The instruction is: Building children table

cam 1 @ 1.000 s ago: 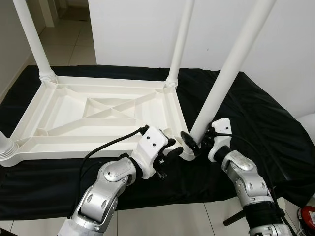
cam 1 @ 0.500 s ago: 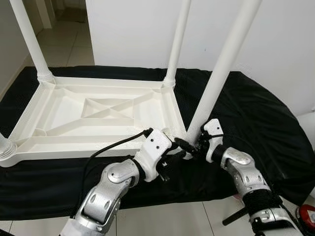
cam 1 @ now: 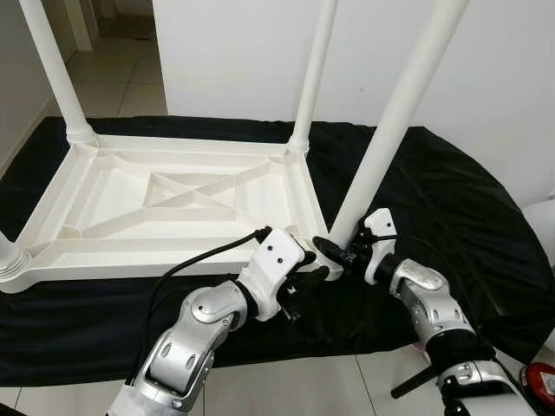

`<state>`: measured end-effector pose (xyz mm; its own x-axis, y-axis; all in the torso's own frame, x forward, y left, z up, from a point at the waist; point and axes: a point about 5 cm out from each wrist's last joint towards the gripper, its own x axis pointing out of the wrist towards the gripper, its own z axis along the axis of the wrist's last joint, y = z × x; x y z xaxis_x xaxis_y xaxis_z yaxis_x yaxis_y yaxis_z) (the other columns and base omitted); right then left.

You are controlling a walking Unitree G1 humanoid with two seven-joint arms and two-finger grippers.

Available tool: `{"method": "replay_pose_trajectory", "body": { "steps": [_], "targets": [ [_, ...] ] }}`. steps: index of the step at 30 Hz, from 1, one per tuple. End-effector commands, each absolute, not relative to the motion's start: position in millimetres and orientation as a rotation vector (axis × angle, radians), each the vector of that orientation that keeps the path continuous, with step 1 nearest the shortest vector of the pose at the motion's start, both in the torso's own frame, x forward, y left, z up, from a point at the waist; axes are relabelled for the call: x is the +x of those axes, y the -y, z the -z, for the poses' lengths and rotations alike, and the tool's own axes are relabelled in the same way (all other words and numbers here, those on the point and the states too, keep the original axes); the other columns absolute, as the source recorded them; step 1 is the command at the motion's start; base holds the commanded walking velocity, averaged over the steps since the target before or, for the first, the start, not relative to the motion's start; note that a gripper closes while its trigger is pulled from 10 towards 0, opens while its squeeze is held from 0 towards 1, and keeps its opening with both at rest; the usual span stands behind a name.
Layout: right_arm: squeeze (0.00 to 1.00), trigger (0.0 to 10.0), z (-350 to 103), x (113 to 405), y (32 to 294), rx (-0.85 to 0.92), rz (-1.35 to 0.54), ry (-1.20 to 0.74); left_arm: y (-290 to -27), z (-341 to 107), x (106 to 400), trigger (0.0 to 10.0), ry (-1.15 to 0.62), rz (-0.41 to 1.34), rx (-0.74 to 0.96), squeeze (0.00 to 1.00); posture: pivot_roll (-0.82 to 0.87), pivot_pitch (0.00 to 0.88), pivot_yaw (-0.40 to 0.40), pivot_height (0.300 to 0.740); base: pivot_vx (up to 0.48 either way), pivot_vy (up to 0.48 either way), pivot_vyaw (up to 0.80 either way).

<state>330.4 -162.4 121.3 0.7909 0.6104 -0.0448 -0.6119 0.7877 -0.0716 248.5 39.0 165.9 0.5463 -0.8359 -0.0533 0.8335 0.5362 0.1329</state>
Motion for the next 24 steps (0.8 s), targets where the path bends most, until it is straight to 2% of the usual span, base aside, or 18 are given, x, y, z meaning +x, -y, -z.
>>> {"method": "replay_pose_trajectory", "body": {
  "steps": [1,8,11,15,16,21,24],
  "targets": [
    [0.0,10.0,-110.1,327.6,166.0,-0.086,-0.537,-0.085,-38.0,-164.5,252.8,10.0,0.007,0.936,0.158,0.0,-0.02,0.0,-0.095,0.74,0.0,0.0,0.0],
    [0.0,10.0,-110.0,324.9,160.6,-0.025,-0.385,-0.093,-37.6,-164.6,253.7,10.0,0.006,0.932,0.158,0.0,-0.02,0.0,-0.09,0.74,0.0,0.0,0.0],
    [0.0,10.0,-106.6,312.3,145.2,0.014,-0.17,-0.119,-37.6,-163.7,254.3,10.0,0.003,0.933,0.16,0.0,-0.03,0.0,-0.084,0.74,0.0,0.0,0.0],
    [0.0,10.0,-104.2,307.4,139.4,0.013,-0.098,-0.131,-37.5,-163.5,254.5,10.0,0.002,0.934,0.161,0.0,-0.03,0.0,-0.084,0.74,0.0,0.0,0.0],
    [0.0,10.0,-101.6,300.8,130.0,0.023,-0.02,-0.148,-36.8,-164.0,254.7,10.0,0.003,0.936,0.161,0.0,-0.03,0.0,-0.084,0.74,0.0,0.0,0.0],
    [0.0,10.0,-104.2,295.2,117.1,0.038,-0.017,-0.147,-36.0,-164.9,255.2,10.0,0.006,0.936,0.161,0.0,-0.03,0.0,-0.082,0.74,0.0,0.0,0.0],
    [0.0,10.0,-107.2,296.2,124.0,0.053,-0.009,-0.142,-35.4,-164.7,255.1,10.0,0.006,0.94,0.158,0.0,-0.04,0.0,-0.084,0.74,0.0,0.0,0.0]
  ]
}}
